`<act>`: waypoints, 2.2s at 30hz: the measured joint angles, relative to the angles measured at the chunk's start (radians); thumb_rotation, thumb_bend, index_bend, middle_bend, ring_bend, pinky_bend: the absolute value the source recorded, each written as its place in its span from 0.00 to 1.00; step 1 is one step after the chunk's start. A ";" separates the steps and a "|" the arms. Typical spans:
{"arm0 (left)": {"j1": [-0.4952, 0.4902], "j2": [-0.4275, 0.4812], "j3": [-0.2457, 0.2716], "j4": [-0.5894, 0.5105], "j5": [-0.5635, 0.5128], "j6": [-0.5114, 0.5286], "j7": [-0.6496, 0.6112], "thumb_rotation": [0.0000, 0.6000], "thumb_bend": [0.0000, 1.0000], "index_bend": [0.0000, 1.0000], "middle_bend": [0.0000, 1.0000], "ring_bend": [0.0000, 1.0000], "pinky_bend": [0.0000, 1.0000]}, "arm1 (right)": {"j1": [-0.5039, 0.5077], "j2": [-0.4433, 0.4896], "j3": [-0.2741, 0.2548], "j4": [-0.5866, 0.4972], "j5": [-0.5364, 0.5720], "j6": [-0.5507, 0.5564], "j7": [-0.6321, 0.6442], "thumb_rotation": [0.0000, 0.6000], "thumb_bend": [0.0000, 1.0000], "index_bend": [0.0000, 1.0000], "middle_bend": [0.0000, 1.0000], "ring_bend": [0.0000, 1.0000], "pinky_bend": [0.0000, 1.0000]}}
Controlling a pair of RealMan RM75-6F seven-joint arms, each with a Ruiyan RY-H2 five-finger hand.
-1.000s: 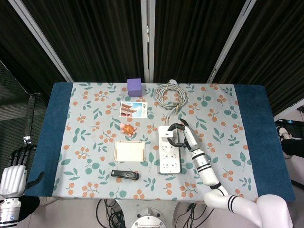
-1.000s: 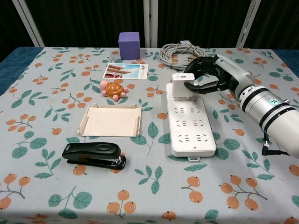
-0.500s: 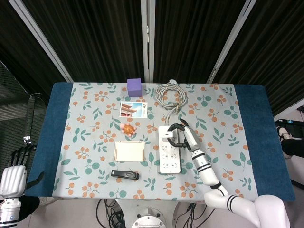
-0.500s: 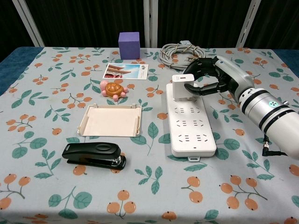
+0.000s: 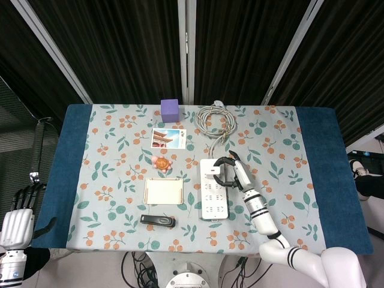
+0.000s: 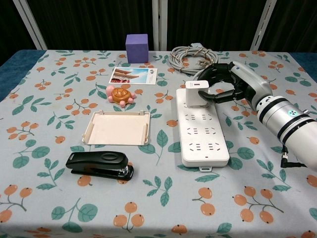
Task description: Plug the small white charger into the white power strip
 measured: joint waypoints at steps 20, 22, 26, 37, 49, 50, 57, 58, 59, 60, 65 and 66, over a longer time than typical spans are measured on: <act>-0.003 0.001 0.000 -0.001 0.002 -0.003 0.000 1.00 0.22 0.00 0.05 0.00 0.00 | -0.021 -0.016 -0.007 0.045 -0.001 0.005 0.042 1.00 0.33 0.79 0.55 0.31 0.00; -0.003 0.001 0.000 -0.001 0.001 -0.003 0.000 1.00 0.22 0.00 0.05 0.00 0.00 | -0.022 -0.014 -0.008 0.046 -0.004 0.008 0.039 1.00 0.33 0.79 0.55 0.31 0.00; -0.003 0.001 0.000 -0.001 0.000 -0.005 0.000 1.00 0.22 0.00 0.05 0.00 0.00 | -0.024 -0.011 -0.012 0.048 -0.009 0.009 0.039 1.00 0.33 0.77 0.54 0.29 0.00; -0.004 0.003 -0.001 -0.002 0.004 0.000 0.000 1.00 0.22 0.00 0.05 0.00 0.00 | -0.026 0.029 -0.040 -0.003 -0.044 0.014 0.024 1.00 0.06 0.20 0.25 0.01 0.00; -0.003 0.011 -0.002 -0.009 0.007 0.008 0.004 1.00 0.22 0.00 0.04 0.00 0.00 | -0.042 0.136 -0.059 -0.167 -0.071 0.040 -0.053 1.00 0.05 0.08 0.17 0.00 0.00; -0.003 0.013 -0.002 -0.011 0.008 0.010 0.005 1.00 0.22 0.00 0.04 0.00 0.00 | -0.043 0.150 -0.059 -0.191 -0.074 0.043 -0.062 1.00 0.05 0.08 0.18 0.00 0.00; -0.004 0.018 -0.004 -0.027 0.015 0.018 0.019 1.00 0.22 0.00 0.04 0.00 0.00 | -0.041 0.285 -0.028 -0.463 -0.068 0.050 -0.119 1.00 0.26 0.56 0.57 0.45 0.26; -0.004 0.018 -0.004 -0.029 0.017 0.019 0.021 1.00 0.22 0.00 0.04 0.00 0.00 | -0.039 0.300 -0.019 -0.504 -0.059 0.045 -0.122 1.00 0.33 0.71 0.65 0.58 0.42; -0.005 0.018 -0.003 -0.032 0.018 0.019 0.024 1.00 0.22 0.00 0.04 0.00 0.00 | -0.037 0.314 -0.008 -0.544 -0.047 0.039 -0.123 1.00 0.37 0.78 0.70 0.64 0.51; -0.004 0.018 -0.002 -0.034 0.018 0.019 0.026 1.00 0.22 0.00 0.04 0.00 0.00 | -0.033 0.331 0.007 -0.597 -0.025 0.025 -0.120 1.00 0.44 0.88 0.77 0.73 0.62; -0.003 0.020 -0.001 -0.042 0.016 0.020 0.034 1.00 0.22 0.00 0.04 0.00 0.00 | -0.002 0.362 0.068 -0.706 0.116 -0.084 -0.077 1.00 0.64 1.00 0.91 0.94 0.85; -0.002 0.020 -0.001 -0.043 0.016 0.021 0.034 1.00 0.22 0.00 0.04 0.00 0.00 | 0.008 0.361 0.082 -0.709 0.155 -0.116 -0.061 1.00 0.65 1.00 0.92 0.96 0.86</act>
